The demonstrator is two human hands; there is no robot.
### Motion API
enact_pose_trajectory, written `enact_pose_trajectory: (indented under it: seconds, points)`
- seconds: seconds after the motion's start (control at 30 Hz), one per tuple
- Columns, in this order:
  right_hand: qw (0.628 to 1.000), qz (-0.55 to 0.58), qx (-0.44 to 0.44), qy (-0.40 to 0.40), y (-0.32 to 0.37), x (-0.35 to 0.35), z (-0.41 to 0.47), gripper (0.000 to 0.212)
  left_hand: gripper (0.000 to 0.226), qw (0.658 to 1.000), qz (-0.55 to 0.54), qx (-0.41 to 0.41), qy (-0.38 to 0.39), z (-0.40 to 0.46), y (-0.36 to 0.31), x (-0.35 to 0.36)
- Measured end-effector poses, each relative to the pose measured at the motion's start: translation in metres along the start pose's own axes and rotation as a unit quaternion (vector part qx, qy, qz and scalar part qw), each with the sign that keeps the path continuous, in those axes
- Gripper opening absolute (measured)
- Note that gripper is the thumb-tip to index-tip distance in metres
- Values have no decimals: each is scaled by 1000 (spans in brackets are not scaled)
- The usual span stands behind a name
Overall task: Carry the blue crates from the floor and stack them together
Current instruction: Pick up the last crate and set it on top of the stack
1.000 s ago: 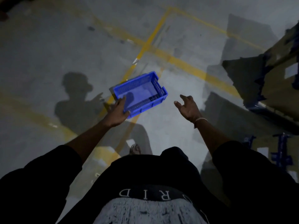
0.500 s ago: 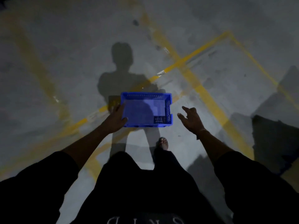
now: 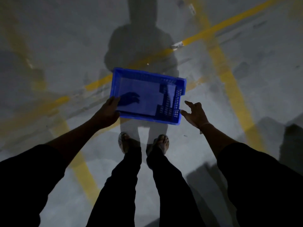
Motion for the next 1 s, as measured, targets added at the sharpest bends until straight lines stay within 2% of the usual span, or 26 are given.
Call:
enact_pose_trajectory:
  seconds: [0.2, 0.37, 0.5, 0.67, 0.87, 1.0]
  points:
    - [999, -27, 26, 27, -45, 88, 133, 72, 81, 993, 53, -81, -68, 124, 80, 42]
    - [998, -47, 42, 22, -65, 141, 209, 68, 81, 984, 68, -131, -103, 195, 148, 74]
    - [996, -61, 63, -4, -76, 163, 248, 67, 74, 988, 57, -97, -102, 234, 175, 92]
    - [987, -84, 116, -76, -82, 165, 262, 62, 68, 974, 71, -131, -169, 245, 182, 102]
    - [982, -111, 124, -87, -68, 147, 239, 60, 66, 977, 61, -101, -177, 221, 179, 91]
    - [983, -114, 113, -89, -46, 113, 202, 56, 65, 976, 52, -100, -187, 178, 155, 61]
Point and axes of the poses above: each hand's wrist, its own z-axis towards the middle knuckle, its own x-axis out of the palm, y = z × x, the point moved 3 cm from there along z, towards the middle knuckle, and after that the axes turned 4 degrees about -z, right-handed, at the moved point
